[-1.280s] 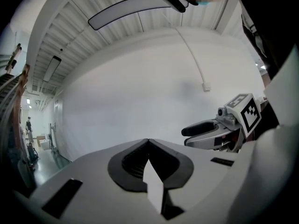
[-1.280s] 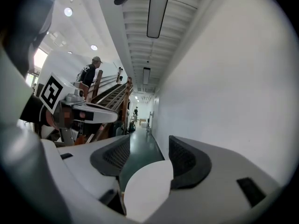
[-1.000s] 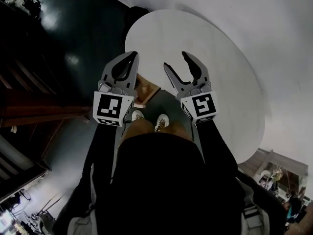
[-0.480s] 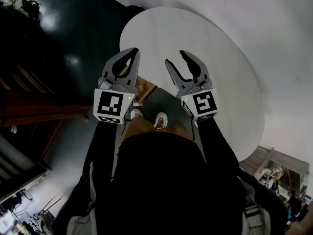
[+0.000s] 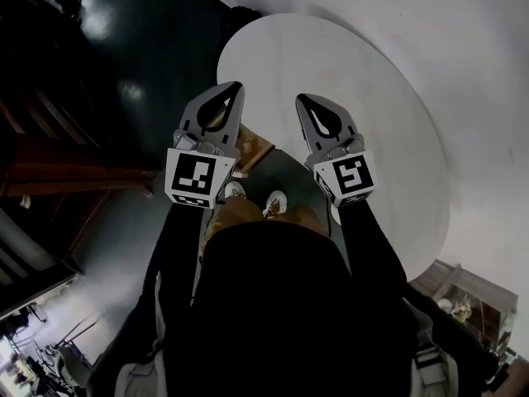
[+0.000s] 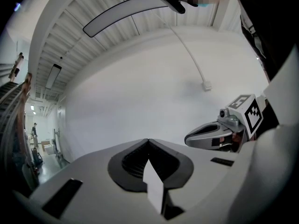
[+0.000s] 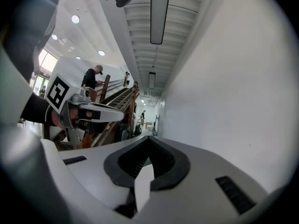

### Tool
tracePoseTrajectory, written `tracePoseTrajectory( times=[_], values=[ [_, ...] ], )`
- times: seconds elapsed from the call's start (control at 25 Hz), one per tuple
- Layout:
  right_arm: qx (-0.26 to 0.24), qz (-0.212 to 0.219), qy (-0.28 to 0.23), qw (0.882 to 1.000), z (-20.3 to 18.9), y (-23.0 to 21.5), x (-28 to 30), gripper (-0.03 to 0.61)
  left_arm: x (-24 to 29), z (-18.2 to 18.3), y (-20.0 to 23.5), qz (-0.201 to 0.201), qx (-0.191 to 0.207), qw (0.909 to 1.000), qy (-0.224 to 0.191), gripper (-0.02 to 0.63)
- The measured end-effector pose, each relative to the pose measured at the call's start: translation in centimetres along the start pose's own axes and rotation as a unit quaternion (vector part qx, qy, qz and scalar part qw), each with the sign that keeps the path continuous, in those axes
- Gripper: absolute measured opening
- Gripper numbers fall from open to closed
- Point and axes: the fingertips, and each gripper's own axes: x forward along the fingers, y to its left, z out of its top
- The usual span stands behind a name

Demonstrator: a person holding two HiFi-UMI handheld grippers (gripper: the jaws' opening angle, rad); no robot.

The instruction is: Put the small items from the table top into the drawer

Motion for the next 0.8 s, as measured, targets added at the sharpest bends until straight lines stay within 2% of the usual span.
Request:
tracePoseTrajectory(
  times=[0.24, 0.8],
  values=[
    [-0.025, -0.004, 0.000, 1.000, 0.3, -0.2, 0.5, 0.026, -0.1, -0.2, 0.3, 0.008, -0.002, 1.0000, 0.002, 0.014],
    [-0.027, -0.002, 0.004, 1.000, 0.2, -0.6, 1.2, 0.026, -0.2, -0.7, 0.8, 0.020, -0.006, 0.9997, 0.010, 0.014]
  ],
)
